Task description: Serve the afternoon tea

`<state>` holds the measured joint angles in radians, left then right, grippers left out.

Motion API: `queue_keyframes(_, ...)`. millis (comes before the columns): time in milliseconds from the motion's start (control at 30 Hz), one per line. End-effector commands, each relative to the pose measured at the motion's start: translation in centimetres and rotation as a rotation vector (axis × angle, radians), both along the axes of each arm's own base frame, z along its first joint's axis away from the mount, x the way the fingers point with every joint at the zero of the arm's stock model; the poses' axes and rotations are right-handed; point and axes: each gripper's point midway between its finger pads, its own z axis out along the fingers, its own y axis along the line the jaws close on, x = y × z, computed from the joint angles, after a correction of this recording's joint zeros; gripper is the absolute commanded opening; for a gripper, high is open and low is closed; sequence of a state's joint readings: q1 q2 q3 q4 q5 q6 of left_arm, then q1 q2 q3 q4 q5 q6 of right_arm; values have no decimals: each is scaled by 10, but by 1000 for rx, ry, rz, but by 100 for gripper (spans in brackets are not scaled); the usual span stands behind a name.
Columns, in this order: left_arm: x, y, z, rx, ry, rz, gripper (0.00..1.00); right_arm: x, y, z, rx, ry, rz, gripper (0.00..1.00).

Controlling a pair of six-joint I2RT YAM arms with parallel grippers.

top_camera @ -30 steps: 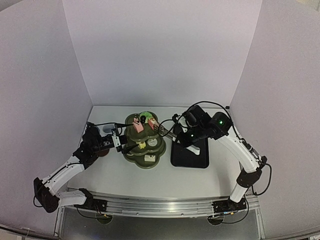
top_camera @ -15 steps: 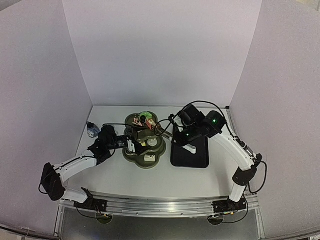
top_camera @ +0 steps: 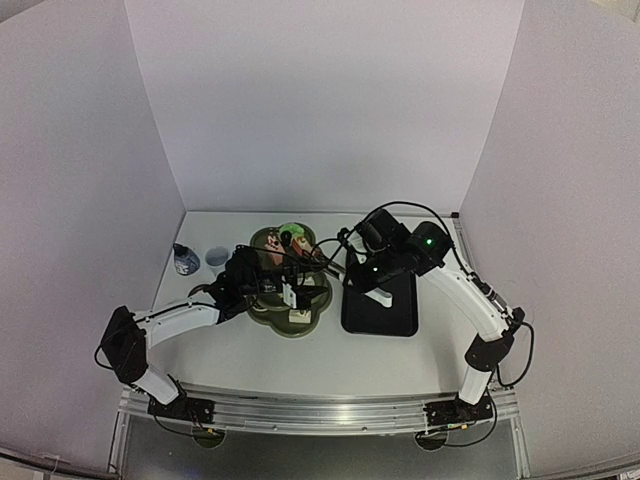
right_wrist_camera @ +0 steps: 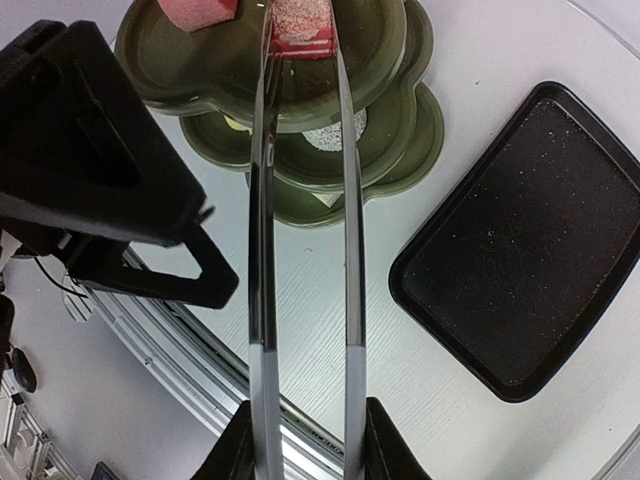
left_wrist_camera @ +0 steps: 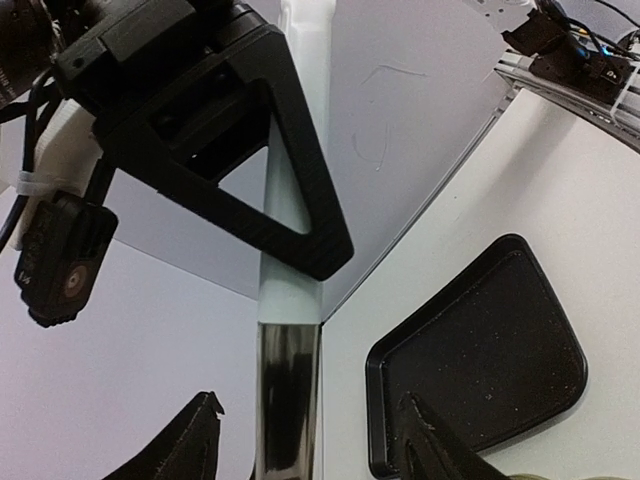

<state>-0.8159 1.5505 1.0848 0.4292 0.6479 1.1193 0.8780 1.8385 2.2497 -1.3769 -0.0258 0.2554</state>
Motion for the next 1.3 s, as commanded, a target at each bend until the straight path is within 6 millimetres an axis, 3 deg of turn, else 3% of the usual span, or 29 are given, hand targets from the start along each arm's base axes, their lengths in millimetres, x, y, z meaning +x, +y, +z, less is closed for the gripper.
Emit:
queue_keyframes(0,7,-14,20,-38,-91,10,57,-44,-51,-19,-219,165,8,28)
queue_keyframes(200,23,-23,26,-56,-96,62,43,-43,-51,-19,-221,165,11,28)
queue_keyframes(433,16,-24,24,-65,-97,43,10,-42,-50,-21,-225,165,11,28)
queue_keyframes(533,14,-24,21,-61,-89,36,1,-42,-50,-20,-223,165,11,28)
queue_keyframes(867,5,-22,19,-84,-43,16,0,-41,-50,-13,-204,151,-2,33)
queue_keyframes(1267,5,-18,42,-159,-69,27,0,-39,-49,-4,-179,130,-18,52)
